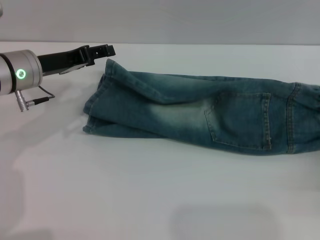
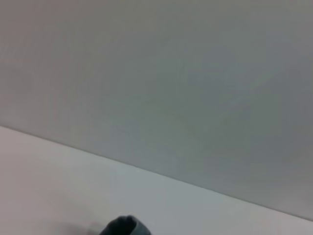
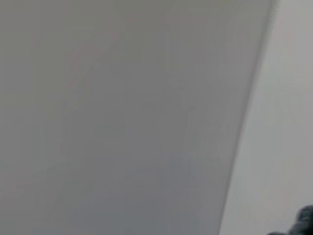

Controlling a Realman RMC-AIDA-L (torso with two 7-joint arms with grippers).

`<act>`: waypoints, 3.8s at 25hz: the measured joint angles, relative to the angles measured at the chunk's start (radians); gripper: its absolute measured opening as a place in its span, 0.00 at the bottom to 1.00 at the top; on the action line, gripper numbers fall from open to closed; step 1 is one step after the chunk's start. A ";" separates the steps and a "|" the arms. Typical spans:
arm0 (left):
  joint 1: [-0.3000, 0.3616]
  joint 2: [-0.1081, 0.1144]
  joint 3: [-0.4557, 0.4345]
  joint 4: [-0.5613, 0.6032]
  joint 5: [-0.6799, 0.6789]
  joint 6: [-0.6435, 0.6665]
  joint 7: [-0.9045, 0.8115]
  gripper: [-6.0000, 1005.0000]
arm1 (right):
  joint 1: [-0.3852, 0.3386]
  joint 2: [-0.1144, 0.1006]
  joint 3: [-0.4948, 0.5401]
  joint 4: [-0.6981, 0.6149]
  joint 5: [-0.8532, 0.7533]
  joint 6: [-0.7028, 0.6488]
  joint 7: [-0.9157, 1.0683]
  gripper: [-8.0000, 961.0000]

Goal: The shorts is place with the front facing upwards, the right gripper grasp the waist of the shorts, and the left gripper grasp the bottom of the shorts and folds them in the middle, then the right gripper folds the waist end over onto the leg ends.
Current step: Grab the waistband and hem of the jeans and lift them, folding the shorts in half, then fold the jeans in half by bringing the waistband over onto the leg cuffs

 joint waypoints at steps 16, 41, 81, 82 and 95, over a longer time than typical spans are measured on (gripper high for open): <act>0.033 0.002 0.000 -0.012 -0.007 -0.043 0.024 0.78 | -0.089 0.005 0.007 0.004 -0.002 0.051 0.010 0.65; 0.070 -0.003 0.011 -0.015 -0.044 -0.084 0.050 0.78 | -0.089 0.001 -0.056 -0.003 -0.019 0.038 -0.036 0.64; 0.060 -0.005 0.024 -0.003 -0.062 -0.081 0.064 0.78 | -0.032 0.000 -0.101 -0.046 -0.017 -0.019 -0.068 0.47; 0.061 -0.005 0.024 -0.002 -0.068 -0.081 0.066 0.78 | -0.032 0.000 -0.104 -0.046 -0.017 -0.019 -0.070 0.43; 0.073 -0.005 0.036 -0.008 -0.113 -0.082 0.112 0.78 | -0.035 0.001 -0.121 -0.043 -0.018 0.011 -0.090 0.12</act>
